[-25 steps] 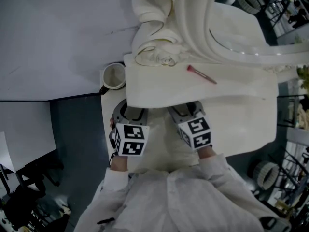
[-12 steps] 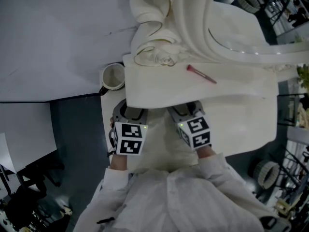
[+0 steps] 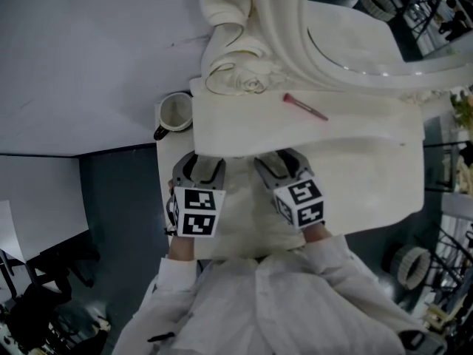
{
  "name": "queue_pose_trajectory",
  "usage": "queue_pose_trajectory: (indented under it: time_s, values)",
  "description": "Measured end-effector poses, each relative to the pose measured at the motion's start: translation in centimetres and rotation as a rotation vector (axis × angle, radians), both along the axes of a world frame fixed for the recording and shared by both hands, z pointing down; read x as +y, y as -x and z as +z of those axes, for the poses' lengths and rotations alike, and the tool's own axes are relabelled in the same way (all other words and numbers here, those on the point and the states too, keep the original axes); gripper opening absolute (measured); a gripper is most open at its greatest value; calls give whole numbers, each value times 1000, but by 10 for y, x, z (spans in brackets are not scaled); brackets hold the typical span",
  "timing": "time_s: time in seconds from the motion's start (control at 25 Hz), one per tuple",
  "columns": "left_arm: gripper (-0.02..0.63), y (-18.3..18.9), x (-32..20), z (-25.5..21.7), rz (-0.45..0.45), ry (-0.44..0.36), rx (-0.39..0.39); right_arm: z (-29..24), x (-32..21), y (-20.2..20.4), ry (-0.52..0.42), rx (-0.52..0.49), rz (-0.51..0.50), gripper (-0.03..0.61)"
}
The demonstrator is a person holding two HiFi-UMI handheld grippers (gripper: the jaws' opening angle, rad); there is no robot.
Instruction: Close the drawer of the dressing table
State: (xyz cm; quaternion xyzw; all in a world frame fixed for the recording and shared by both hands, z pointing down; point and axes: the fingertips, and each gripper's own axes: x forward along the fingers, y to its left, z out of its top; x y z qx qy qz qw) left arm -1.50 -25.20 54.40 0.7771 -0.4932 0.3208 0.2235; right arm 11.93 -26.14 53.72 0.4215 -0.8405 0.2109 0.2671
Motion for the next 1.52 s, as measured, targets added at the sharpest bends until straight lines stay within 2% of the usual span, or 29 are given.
queue_pose_trajectory:
  time_s: [0.32,0.52,0.72,0.8,0.92,1.0,1.24,1.4,1.52]
  values:
    - [236,-19,19,-31,58,-40,65,-19,19,3,-15,-68,-31,218]
    - [235,-23,27,-54,48,-85,107,-41,27,4,-59,-110,-10,218]
    - [235,-27,36,-76,43,-124,135,-68,38,7,-94,-153,-35,218]
    - [235,-31,40,-86,43,-139,171,-79,42,9,-117,-164,-50,216]
    - [235,-41,45,-103,74,-179,228,-94,48,12,-152,-182,-65,216]
    - [233,-46,48,-111,93,-200,233,-103,49,13,-179,-195,-60,213]
    - [222,-54,52,-136,105,-243,284,-132,54,19,-235,-227,-75,151]
    - [220,-58,58,-147,126,-267,283,-145,60,22,-255,-233,-91,101]
    - [172,-60,60,-154,132,-287,277,-148,65,23,-252,-222,-107,76]
